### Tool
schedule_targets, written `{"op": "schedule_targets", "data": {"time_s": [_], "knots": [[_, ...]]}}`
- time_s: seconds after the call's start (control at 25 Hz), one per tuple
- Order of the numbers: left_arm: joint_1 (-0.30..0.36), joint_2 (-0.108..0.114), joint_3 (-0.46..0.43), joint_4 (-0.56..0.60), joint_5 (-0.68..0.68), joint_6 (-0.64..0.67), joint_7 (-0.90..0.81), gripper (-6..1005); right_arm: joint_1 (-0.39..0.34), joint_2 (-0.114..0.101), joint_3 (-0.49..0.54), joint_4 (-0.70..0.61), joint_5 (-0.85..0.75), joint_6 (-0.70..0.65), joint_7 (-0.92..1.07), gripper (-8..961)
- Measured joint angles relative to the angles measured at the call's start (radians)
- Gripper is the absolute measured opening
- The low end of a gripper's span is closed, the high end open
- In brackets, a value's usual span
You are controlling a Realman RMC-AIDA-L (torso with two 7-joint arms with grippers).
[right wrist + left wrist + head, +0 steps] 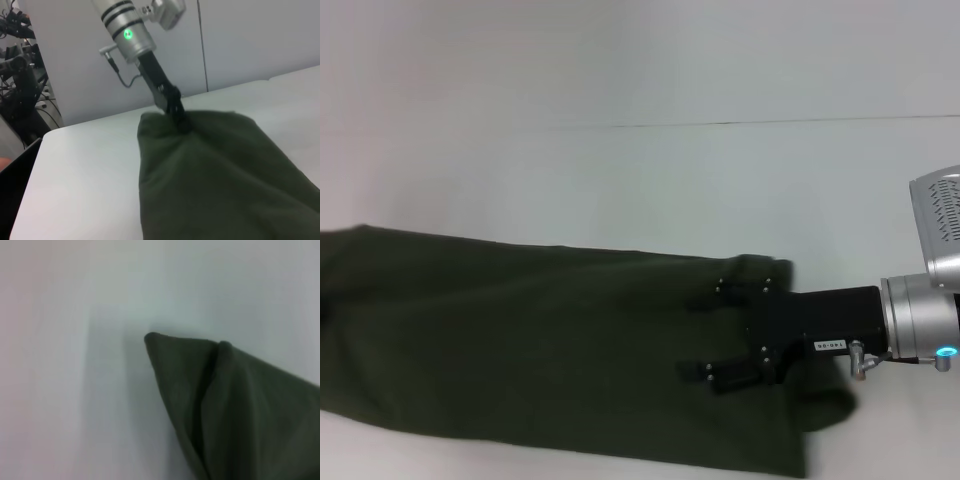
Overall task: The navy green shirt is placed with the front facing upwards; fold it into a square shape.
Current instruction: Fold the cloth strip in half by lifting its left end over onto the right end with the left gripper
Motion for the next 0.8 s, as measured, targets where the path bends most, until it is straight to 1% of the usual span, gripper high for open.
{"op": "schedule_targets", "data": {"time_s": [0.16, 0.28, 0.4, 0.52, 0.56, 0.68, 0.8], "knots": [[0.008, 0.031, -0.056, 0.046, 0.002, -0.001, 0.002, 89, 0.000, 0.000, 0.001, 0.000, 0.001, 0.000, 0.000, 941], [0.017, 0.039, -0.074, 0.075, 0.002, 0.001, 0.000, 90, -0.002, 0.000, 0.003, 0.000, 0.001, 0.000, 0.000, 941], [0.021, 0.040, -0.091, 0.086, -0.003, 0.011, -0.003, 92, -0.004, 0.000, 0.006, 0.002, 0.001, 0.001, 0.000, 942], [0.020, 0.040, -0.113, 0.085, -0.077, 0.083, 0.007, 93, -0.006, 0.000, 0.008, 0.001, 0.001, 0.006, 0.000, 942], [0.020, 0.040, -0.113, 0.085, -0.077, 0.083, 0.007, 94, -0.008, 0.000, 0.012, 0.001, 0.002, 0.008, -0.001, 942], [0.020, 0.036, -0.114, 0.086, -0.194, 0.164, 0.014, 95, -0.022, -0.002, 0.037, -0.006, 0.024, 0.018, -0.012, 942], [0.018, 0.029, -0.114, 0.055, -0.344, 0.246, 0.024, 97, -0.051, -0.004, 0.061, -0.023, 0.076, 0.034, -0.031, 942]]}}
